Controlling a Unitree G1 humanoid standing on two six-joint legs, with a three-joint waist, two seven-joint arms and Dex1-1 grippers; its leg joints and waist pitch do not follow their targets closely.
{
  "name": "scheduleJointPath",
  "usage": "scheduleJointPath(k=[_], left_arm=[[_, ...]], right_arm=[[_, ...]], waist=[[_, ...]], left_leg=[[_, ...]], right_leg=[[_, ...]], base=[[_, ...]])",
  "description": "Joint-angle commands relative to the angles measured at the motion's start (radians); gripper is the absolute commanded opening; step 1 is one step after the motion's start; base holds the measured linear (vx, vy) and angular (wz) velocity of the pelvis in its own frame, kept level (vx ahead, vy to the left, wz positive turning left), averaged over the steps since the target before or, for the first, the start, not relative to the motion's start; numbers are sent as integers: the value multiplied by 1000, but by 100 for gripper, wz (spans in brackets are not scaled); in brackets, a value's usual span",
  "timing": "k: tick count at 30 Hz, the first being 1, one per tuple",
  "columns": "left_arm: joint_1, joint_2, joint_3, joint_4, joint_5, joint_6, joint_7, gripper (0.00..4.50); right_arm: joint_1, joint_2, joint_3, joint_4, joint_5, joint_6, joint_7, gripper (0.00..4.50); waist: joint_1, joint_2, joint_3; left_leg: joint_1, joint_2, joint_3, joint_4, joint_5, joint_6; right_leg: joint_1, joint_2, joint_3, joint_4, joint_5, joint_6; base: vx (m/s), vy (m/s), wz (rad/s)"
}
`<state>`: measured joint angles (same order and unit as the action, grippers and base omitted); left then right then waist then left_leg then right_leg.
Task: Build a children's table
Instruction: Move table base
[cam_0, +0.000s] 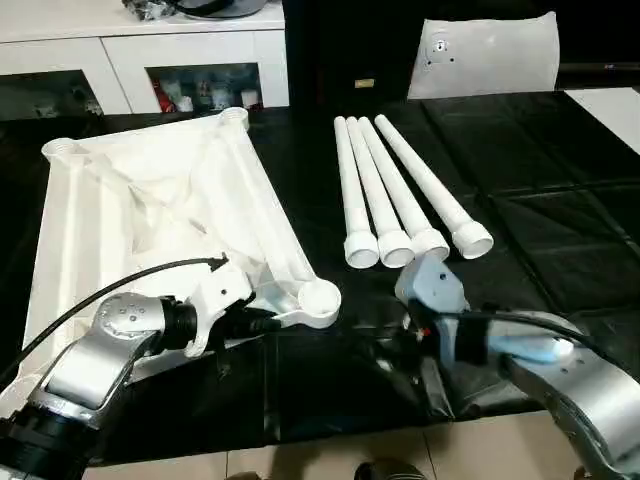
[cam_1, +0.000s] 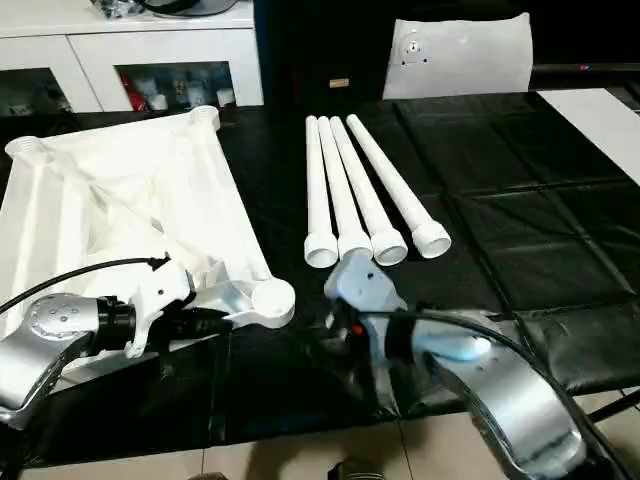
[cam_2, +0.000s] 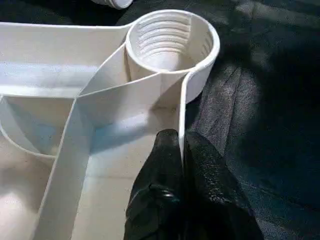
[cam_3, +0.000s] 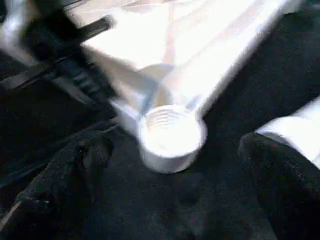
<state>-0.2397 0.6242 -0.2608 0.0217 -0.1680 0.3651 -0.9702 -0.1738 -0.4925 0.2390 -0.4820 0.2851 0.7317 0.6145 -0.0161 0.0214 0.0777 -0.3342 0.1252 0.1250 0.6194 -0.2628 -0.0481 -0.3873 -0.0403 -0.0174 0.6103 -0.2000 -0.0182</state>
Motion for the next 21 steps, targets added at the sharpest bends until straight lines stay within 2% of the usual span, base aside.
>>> scheduleJointPath(k=[1,4,5,6,7,8,9,10,12,13,14,15,16,18,19,21], left_arm=[[-1,-3,37,-3,20,6,55,29],[2,-11,49,-19,7,4,57,60],[7,-16,63,-45,-15,4,53,60],[8,-17,67,-54,-23,5,51,80],[12,-15,78,-77,-37,7,49,92],[18,-2,83,-105,-44,8,41,98],[18,-2,83,-105,-44,8,41,98],[22,7,87,-123,-46,8,36,102],[34,20,106,-170,-58,27,37,122],[34,20,106,-170,-58,27,37,134],[45,29,121,-209,-72,50,38,141],[61,41,137,-259,-87,77,40,145],[67,45,141,-275,-92,89,40,153],[77,52,147,-304,-100,109,42,178],[86,57,151,-328,-107,124,46,184],[93,60,157,-352,-115,144,53,196]], right_arm=[[-30,23,-38,23,16,7,-22,450],[-56,45,-44,43,17,5,-38,450],[-97,81,-52,76,9,4,-75,450],[-110,95,-55,88,5,5,-92,450],[-159,151,-72,147,-29,20,-183,450],[-232,198,-66,223,-72,75,-260,450],[-232,198,-66,223,-72,75,-260,450],[-282,228,-60,275,-102,114,-310,450],[-400,281,-48,423,-140,159,-363,450],[-400,281,-48,423,-140,159,-363,450],[-472,313,-56,542,-141,140,-383,450],[-563,354,-76,716,-137,94,-410,450],[-591,366,-86,775,-135,71,-421,450],[-638,388,-104,877,-130,34,-441,450],[-676,404,-118,961,-128,-9,-460,450],[-718,423,-141,1052,-124,-44,-479,450]], waist=[[8,-6,-51],[9,-5,-53],[10,-3,-54],[10,-6,-56],[9,-1,-56],[5,1,-57],[1,-1,-56],[5,3,-55],[5,14,-55],[2,12,-58],[5,11,-58],[1,16,-65],[7,14,-68],[13,20,-69],[17,16,-67],[21,20,-68]], left_leg=[[-14,84,-24,-86,-62,35],[-15,82,-23,-83,-41,36],[-14,83,-22,-82,-26,38],[-15,83,-22,-81,-14,39],[-14,80,-21,-82,-7,35],[-15,78,-21,-81,-7,22],[-15,73,-20,-83,-18,7],[-7,75,-16,-81,-31,-5],[-10,74,-17,-84,-40,-25],[-9,72,-16,-81,-41,-32],[-12,74,-16,-82,-35,-35],[-15,72,-16,-78,4,-48],[-19,70,-12,-75,40,-40],[-21,72,-7,-71,84,-26],[-19,72,-5,-72,92,-17],[-17,75,-3,-71,83,-15]], right_leg=[[53,-99,56,-69,-197,-251],[54,-101,56,-68,-182,-254],[54,-99,56,-66,-157,-256],[54,-100,56,-63,-142,-259],[51,-99,53,-62,-130,-269],[50,-98,53,-61,-134,-275],[50,-93,51,-62,-160,-273],[44,-92,53,-63,-172,-267],[45,-89,51,-58,-168,-263],[44,-89,51,-57,-157,-266],[47,-89,51,-57,-140,-262],[49,-91,50,-43,-53,-284],[53,-90,51,-41,20,-288],[52,-89,48,-33,104,-304],[51,-84,44,-33,126,-305],[47,-90,44,-28,129,-320]], base=[[0,0,0],[0,0,0],[0,0,0],[0,0,0],[0,0,0],[0,0,0],[0,0,0],[0,0,0],[0,0,0],[0,0,0],[0,0,0],[0,0,0],[0,0,0],[0,0,0],[0,0,0],[0,0,0]])
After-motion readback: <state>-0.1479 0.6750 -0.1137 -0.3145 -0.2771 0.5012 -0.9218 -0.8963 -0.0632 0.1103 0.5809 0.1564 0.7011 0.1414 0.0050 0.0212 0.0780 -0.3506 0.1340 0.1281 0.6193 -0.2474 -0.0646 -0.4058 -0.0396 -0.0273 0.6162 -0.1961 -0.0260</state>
